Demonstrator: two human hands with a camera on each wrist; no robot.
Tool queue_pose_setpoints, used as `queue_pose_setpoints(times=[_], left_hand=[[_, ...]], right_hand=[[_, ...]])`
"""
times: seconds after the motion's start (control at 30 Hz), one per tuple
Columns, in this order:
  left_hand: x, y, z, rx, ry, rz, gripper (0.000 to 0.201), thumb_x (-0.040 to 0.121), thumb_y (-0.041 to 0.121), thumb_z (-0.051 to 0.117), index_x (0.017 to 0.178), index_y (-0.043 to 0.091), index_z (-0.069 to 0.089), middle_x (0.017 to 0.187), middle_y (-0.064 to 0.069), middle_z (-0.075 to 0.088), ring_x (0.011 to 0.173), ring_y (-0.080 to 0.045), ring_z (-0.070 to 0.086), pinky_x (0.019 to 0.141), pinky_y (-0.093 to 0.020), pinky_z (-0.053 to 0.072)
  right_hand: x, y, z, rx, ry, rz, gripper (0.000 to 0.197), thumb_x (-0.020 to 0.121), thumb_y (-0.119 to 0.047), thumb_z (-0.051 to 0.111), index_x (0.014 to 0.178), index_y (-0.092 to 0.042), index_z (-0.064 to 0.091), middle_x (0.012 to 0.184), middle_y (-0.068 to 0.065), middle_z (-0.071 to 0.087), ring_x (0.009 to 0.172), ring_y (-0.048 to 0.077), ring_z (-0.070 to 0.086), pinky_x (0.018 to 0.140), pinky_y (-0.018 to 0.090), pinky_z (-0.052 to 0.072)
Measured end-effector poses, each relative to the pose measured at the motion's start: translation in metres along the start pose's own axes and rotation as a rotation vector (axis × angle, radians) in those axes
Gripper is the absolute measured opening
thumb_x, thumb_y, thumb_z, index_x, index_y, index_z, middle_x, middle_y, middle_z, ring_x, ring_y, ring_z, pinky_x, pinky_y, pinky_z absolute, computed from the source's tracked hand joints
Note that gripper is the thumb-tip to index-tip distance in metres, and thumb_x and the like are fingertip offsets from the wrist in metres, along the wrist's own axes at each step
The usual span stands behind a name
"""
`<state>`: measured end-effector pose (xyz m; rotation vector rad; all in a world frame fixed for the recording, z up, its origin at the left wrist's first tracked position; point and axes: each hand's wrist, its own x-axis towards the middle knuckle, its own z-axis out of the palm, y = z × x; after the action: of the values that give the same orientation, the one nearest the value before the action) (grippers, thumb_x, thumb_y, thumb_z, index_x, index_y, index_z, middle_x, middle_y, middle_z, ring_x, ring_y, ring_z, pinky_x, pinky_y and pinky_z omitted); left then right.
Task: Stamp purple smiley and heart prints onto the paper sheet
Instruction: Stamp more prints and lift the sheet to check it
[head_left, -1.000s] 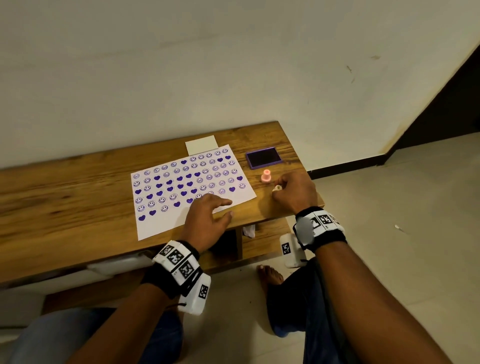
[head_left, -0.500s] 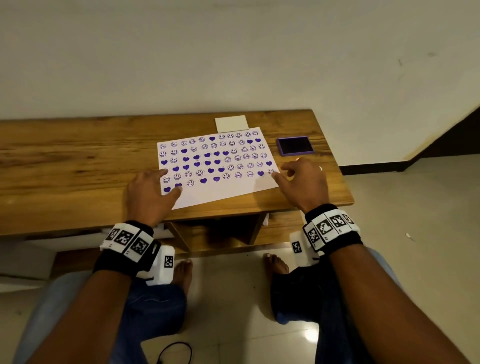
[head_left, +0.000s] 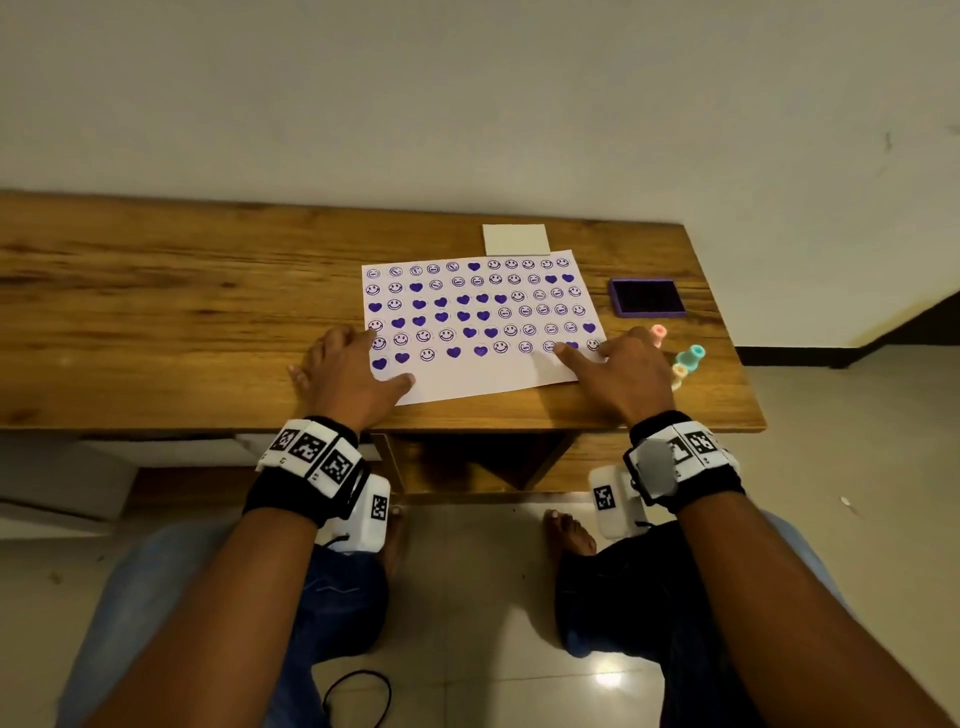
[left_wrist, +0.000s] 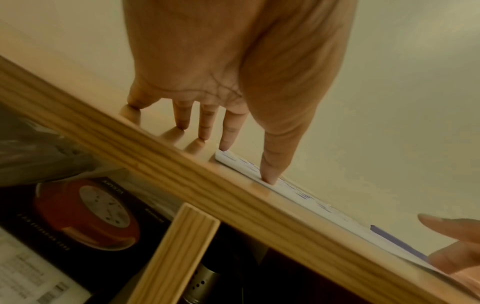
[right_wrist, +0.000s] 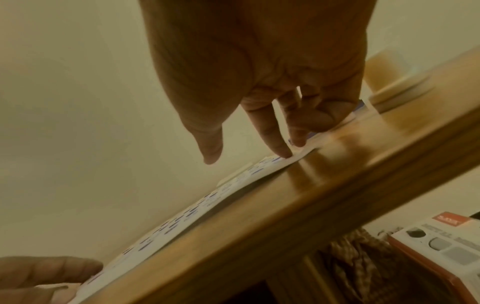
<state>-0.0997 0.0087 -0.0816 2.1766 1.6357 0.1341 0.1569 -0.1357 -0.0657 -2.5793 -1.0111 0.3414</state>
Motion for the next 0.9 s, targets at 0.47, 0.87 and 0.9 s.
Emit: queue_pose_setpoints(times=[0.47,0.87,0.9], left_hand=[[0.002,-0.001,0.002,0.017,-0.009,0.023,0.076,0.079,0.054,0.067,0.144,0.028,0.037,0.153,-0.005,0.023,0.142,-0.032,0.019,0.115,-0.061,0.006],[0.004,-0.007,0.000,0.015,-0.038,0.061,0.076,0.078,0.051,0.070,0.143,0.030,0.038,0.154,-0.006,0.022,0.142,-0.032,0.020,0.113,-0.062,0.011],[0.004,-0.008,0.000,0.013,-0.045,0.065,0.076,0.077,0.050,0.071,0.143,0.030,0.039,0.154,-0.006,0.022,0.142,-0.031,0.020,0.113,-0.062,0.011]], right_hand=[[-0.005,-0.003,-0.002,-0.091,-0.004,0.023,0.085,0.073,-0.089,0.042,0.090,-0.009,0.066,0.127,0.017,0.058,0.122,0.037,0.051,0.097,0.052,0.048],[0.010,-0.006,-0.026,0.891,-0.055,0.208,0.063,0.088,-0.047,0.069,0.143,-0.024,0.048,0.130,-0.002,0.064,0.105,0.015,0.068,0.085,0.036,0.058],[0.011,-0.004,-0.025,0.881,-0.098,0.230,0.052,0.089,-0.043,0.069,0.136,-0.023,0.056,0.120,-0.001,0.070,0.097,0.014,0.071,0.078,0.034,0.060]])
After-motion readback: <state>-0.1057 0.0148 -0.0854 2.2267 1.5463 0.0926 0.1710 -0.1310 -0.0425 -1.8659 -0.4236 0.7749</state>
